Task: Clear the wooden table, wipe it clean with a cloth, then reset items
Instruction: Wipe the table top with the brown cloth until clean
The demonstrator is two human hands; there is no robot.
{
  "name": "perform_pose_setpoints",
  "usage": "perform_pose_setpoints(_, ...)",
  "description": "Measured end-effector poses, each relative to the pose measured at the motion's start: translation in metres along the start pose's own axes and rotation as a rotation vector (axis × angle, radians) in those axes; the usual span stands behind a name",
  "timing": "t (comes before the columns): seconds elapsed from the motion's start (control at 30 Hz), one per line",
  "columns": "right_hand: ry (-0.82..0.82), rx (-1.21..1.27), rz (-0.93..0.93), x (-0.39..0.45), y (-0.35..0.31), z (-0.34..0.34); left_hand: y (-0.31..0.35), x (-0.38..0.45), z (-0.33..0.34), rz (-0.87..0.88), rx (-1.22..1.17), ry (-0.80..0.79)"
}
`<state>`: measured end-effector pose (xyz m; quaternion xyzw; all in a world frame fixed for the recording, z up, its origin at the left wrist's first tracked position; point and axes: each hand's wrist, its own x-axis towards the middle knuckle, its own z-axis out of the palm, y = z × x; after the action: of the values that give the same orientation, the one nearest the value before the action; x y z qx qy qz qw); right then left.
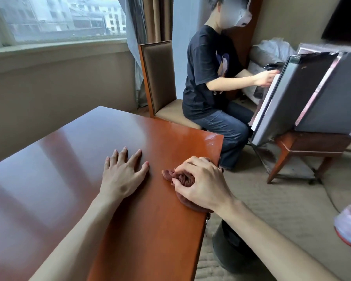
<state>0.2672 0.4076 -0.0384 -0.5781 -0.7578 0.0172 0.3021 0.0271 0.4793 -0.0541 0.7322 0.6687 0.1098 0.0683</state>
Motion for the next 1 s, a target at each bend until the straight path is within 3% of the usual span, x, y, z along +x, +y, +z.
perform_pose_setpoints(0.2,0.018,-0.171,0.132,0.111,0.041,0.037,-0.002,0.001,0.002,0.008,-0.023,0.017)
perform_pose_setpoints(0.43,0.026,-0.183,0.259,0.223,0.077,0.073,-0.004,0.007,0.007,-0.019,0.008,0.055)
perform_pose_setpoints(0.57,0.013,-0.158,0.211,0.188,0.064,0.062,-0.002,0.004,0.004,-0.020,0.001,0.045)
perform_pose_setpoints(0.83,0.018,-0.094,0.055,0.026,0.010,0.012,-0.002,-0.001,0.000,-0.007,-0.014,0.006)
perform_pose_setpoints(1.0,-0.016,-0.101,0.054,0.051,0.022,0.016,-0.004,0.002,0.002,0.004,-0.020,0.022)
